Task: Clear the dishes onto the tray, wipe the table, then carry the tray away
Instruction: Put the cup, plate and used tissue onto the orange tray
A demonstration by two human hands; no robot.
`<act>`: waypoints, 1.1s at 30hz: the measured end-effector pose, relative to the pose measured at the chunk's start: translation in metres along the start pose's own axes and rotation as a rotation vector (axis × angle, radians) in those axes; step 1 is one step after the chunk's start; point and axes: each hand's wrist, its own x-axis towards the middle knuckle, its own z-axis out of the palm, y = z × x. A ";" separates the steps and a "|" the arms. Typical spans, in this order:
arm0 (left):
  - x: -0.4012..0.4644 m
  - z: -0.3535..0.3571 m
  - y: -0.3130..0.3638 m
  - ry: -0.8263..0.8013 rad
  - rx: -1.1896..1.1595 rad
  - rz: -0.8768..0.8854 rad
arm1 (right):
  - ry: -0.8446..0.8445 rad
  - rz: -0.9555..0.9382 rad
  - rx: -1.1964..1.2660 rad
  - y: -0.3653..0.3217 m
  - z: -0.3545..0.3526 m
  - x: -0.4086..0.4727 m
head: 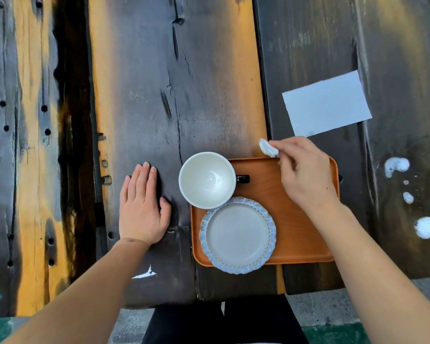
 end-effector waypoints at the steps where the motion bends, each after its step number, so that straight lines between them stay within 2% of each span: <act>1: 0.000 0.000 0.000 0.001 -0.001 -0.001 | 0.000 0.014 0.007 0.000 -0.003 -0.011; 11: 0.000 -0.001 0.002 0.001 0.000 -0.001 | -0.054 -0.077 -0.079 0.007 0.021 -0.049; 33: -0.003 0.002 0.000 0.022 -0.043 0.006 | -0.136 0.016 -0.069 0.008 0.026 -0.048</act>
